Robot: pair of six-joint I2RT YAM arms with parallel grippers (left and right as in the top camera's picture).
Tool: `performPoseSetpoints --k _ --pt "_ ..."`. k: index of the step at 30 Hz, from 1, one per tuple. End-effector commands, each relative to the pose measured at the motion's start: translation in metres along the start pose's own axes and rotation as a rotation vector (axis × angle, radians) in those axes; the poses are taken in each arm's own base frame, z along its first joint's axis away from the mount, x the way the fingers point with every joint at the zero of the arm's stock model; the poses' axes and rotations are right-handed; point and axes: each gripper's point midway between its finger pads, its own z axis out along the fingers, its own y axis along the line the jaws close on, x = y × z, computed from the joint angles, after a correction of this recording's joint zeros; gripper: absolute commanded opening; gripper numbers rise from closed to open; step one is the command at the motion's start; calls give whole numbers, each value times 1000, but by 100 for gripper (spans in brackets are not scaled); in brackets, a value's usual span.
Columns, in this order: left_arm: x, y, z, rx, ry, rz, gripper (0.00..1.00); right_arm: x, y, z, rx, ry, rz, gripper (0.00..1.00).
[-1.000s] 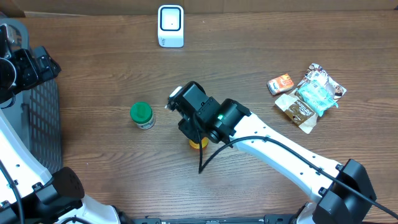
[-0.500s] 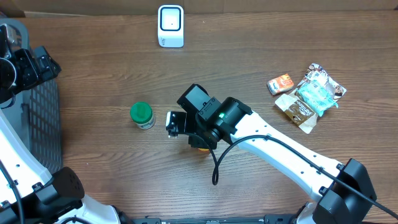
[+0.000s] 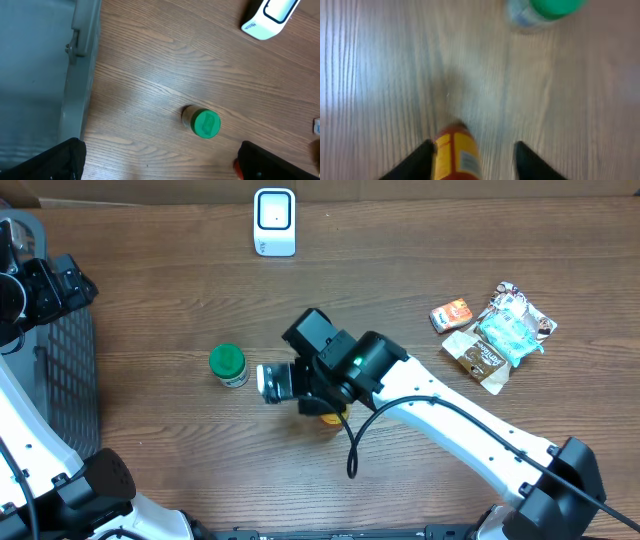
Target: Scan the item barcode
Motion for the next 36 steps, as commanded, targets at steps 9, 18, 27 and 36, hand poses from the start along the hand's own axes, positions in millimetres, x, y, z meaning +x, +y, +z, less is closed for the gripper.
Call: performPoseSetpoints --k 9,18,27,36 --pt "0 0 3 3 10 17 100 1 -53 -124 111 -175 871 100" --pt "0 0 3 3 10 18 100 26 -38 -228 115 -356 965 97" --pt "0 0 3 3 10 17 99 83 3 -205 90 -197 1084 97" --pt "0 0 3 3 10 17 100 102 28 -59 -147 -151 1034 99"
